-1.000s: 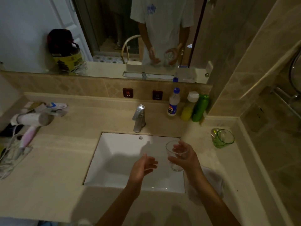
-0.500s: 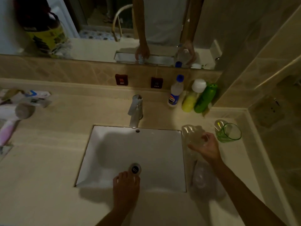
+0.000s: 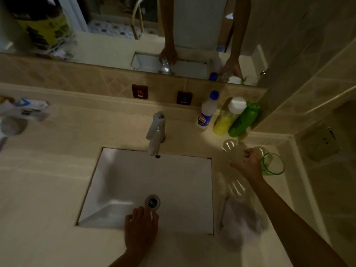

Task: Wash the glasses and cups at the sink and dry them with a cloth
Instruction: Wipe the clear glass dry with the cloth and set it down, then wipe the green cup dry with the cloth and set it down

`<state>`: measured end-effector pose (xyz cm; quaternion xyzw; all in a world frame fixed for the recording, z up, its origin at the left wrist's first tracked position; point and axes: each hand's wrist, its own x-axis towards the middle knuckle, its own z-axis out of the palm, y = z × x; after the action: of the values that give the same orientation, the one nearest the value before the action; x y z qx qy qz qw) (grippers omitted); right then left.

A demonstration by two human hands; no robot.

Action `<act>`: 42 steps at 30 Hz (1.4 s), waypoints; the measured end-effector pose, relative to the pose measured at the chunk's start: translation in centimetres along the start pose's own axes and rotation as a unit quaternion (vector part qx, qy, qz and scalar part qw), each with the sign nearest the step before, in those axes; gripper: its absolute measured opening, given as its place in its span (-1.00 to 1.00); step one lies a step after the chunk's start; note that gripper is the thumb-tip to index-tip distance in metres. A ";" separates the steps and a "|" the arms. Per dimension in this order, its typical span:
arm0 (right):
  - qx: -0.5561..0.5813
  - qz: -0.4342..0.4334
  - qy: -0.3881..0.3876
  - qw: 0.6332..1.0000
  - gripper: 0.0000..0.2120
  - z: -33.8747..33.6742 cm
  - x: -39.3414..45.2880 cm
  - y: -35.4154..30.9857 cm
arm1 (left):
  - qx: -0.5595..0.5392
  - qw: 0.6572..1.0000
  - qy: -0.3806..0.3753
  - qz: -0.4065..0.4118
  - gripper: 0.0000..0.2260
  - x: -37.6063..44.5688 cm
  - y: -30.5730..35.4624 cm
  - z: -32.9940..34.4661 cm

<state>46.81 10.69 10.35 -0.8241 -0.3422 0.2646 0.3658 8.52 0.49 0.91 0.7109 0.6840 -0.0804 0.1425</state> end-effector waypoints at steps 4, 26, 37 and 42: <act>0.029 -0.004 -0.017 0.999 -0.37 0.3 -0.1 -0.2 | 0.001 1.000 -0.009 -0.008 -0.60 0.1 0.0 0.0; 0.224 0.196 0.107 0.949 -0.47 -4.7 -3.1 7.2 | 0.000 1.000 0.017 0.001 -0.62 0.0 0.2 0.1; 0.174 0.142 0.164 0.961 -0.13 -6.0 1.3 5.4 | -0.005 1.000 0.006 0.007 -0.60 0.1 0.0 0.0; 0.143 0.138 0.172 0.965 -0.10 -7.4 0.2 6.4 | -0.029 0.999 0.017 0.014 -0.62 -0.2 0.0 0.2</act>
<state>54.40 4.51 9.66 -0.8354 -0.1157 0.2131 0.4932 8.55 0.26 0.74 0.7170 0.6787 -0.0462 0.1523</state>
